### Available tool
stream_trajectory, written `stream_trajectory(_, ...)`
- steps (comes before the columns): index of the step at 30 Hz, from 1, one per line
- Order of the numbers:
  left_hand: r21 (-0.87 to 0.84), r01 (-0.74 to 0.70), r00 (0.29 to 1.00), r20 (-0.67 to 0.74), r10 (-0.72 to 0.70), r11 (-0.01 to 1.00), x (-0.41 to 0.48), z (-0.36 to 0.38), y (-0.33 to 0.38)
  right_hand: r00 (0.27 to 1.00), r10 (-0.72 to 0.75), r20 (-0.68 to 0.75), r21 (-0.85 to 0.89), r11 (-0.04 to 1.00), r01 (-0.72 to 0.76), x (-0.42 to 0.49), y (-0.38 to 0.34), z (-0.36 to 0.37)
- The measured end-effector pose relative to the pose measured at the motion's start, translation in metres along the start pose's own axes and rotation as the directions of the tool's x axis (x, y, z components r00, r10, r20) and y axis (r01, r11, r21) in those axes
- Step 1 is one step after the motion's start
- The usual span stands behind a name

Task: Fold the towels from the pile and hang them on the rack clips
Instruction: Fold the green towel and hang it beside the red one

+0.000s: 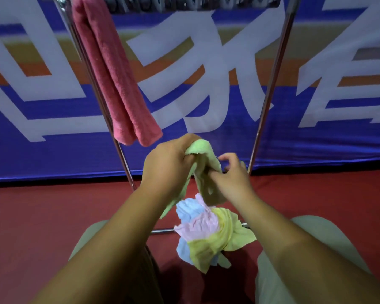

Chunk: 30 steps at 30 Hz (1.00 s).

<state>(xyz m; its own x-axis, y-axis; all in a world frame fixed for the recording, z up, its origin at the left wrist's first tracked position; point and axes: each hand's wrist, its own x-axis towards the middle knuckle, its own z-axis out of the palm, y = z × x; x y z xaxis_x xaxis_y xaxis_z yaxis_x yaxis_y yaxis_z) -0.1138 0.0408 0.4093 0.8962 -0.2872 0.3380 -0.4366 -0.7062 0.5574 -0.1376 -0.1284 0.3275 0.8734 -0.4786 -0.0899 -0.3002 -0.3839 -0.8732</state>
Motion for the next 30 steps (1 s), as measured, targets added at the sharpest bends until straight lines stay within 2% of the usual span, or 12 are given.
stream_trajectory(2, 0.047, -0.045, 0.999, -0.012, 0.045, 0.998, 0.005, -0.017, 0.004, 0.982, -0.161, 0.093, -0.029, 0.986, 0.165, -0.002, -0.021, -0.009)
stream_trajectory(4, 0.087, -0.076, 0.996, -0.043, 0.08, 0.993, 0.01, -0.034, 0.007, 0.953, -0.255, 0.163, -0.041, 0.963, 0.265, -0.004, -0.045, -0.017)
stream_trajectory(8, 0.161, -0.09, 0.983, -0.144, 0.114, 0.983, 0.023, -0.067, 0.015, 0.936, -0.332, 0.12, -0.13, 0.929, 0.346, -0.002, -0.097, -0.033)
stream_trajectory(11, 0.13, -0.13, 0.96, -0.232, 0.158, 0.983, 0.034, -0.094, 0.018, 0.903, -0.422, 0.079, -0.236, 0.872, 0.429, 0.001, -0.139, -0.05)
stream_trajectory(14, 0.162, -0.143, 0.941, -0.284, 0.185, 0.976, 0.042, -0.113, 0.018, 0.856, -0.507, 0.102, -0.349, 0.788, 0.508, 0.002, -0.182, -0.068)
stream_trajectory(18, 0.327, -0.013, 0.955, -0.276, 0.109, 0.945, 0.053, -0.123, 0.023, 0.767, -0.625, 0.145, -0.444, 0.652, 0.615, -0.001, -0.232, -0.084)
stream_trajectory(21, 0.443, 0.021, 0.96, -0.259, 0.106, 0.896, 0.062, -0.127, 0.028, 0.703, -0.675, 0.224, -0.543, 0.513, 0.665, -0.005, -0.263, -0.089)
stream_trajectory(23, 0.404, 0.014, 0.962, -0.254, 0.098, 0.915, 0.072, -0.133, 0.033, 0.677, -0.683, 0.273, -0.615, 0.417, 0.669, -0.006, -0.281, -0.091)
stream_trajectory(25, 0.293, 0.015, 0.969, -0.241, 0.058, 0.956, 0.083, -0.138, 0.041, 0.667, -0.685, 0.292, -0.657, 0.363, 0.661, -0.004, -0.295, -0.092)
stream_trajectory(28, 0.105, 0.049, 0.981, -0.189, -0.028, 0.993, 0.101, -0.146, 0.049, 0.677, -0.678, 0.287, -0.692, 0.342, 0.636, -0.001, -0.312, -0.096)
stream_trajectory(30, 0.139, 0.059, 0.98, -0.198, -0.031, 0.988, 0.111, -0.151, 0.05, 0.695, -0.66, 0.285, -0.713, 0.339, 0.614, 0.002, -0.32, -0.099)
